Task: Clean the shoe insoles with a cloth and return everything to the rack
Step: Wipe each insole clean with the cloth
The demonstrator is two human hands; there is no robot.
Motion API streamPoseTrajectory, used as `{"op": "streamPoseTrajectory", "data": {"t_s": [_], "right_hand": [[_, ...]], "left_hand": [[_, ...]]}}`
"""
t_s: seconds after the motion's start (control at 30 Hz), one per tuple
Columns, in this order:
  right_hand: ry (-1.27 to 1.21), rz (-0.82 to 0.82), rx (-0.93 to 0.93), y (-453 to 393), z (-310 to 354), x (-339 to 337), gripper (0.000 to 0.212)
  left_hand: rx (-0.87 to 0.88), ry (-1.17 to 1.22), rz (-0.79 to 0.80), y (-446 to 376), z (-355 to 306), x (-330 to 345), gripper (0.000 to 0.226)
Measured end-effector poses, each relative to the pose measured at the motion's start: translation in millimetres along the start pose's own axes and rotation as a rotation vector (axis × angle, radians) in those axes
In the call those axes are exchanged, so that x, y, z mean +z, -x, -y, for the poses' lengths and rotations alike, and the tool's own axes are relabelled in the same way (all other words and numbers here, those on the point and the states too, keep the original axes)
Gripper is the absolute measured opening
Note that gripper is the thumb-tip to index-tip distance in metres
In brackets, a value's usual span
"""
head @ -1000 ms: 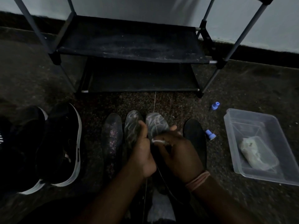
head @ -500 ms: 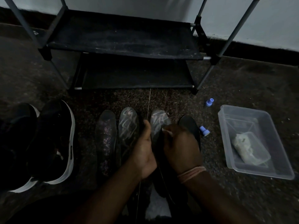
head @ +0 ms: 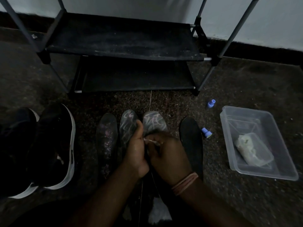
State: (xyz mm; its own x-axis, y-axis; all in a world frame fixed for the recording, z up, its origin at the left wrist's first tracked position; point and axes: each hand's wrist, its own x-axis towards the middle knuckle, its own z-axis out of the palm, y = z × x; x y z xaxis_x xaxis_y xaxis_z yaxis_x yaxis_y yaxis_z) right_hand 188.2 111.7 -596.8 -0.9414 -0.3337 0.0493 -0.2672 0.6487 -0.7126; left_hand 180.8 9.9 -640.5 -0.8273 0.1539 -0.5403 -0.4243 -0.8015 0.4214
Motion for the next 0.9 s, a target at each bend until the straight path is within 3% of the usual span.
{"op": "streamPoseTrajectory", "data": {"t_s": [0.17,0.33,0.43,0.57,0.67,0.8,0.9], "right_hand": [[0.269,-0.178,0.054,-7,-28,-12,0.013],[0.196,0.003,-0.104,-3,-14,-2,0.018],[0.279,-0.066,-0.009,-7,-29,-12,0.028],[0.469,-0.127,0.071,-7,-34,-13,0.02],[0.349,0.011,0.005,-5,-27,-6,0.027],[0.342,-0.204,0.084,-14,-42,-20,0.025],[0.456,-0.132,0.067,-8,-32,-12,0.021]], "left_hand": [[-0.112,-0.041,0.075,5,12,9,0.072],[-0.052,-0.013,0.025,1,-2,-1,0.075],[-0.097,-0.073,0.034,1,4,3,0.068],[-0.109,-0.111,0.019,0,12,1,0.063],[-0.069,-0.114,0.013,1,8,1,0.062],[-0.097,-0.139,0.054,1,12,3,0.062],[-0.081,-0.101,0.064,1,10,2,0.061]]}}
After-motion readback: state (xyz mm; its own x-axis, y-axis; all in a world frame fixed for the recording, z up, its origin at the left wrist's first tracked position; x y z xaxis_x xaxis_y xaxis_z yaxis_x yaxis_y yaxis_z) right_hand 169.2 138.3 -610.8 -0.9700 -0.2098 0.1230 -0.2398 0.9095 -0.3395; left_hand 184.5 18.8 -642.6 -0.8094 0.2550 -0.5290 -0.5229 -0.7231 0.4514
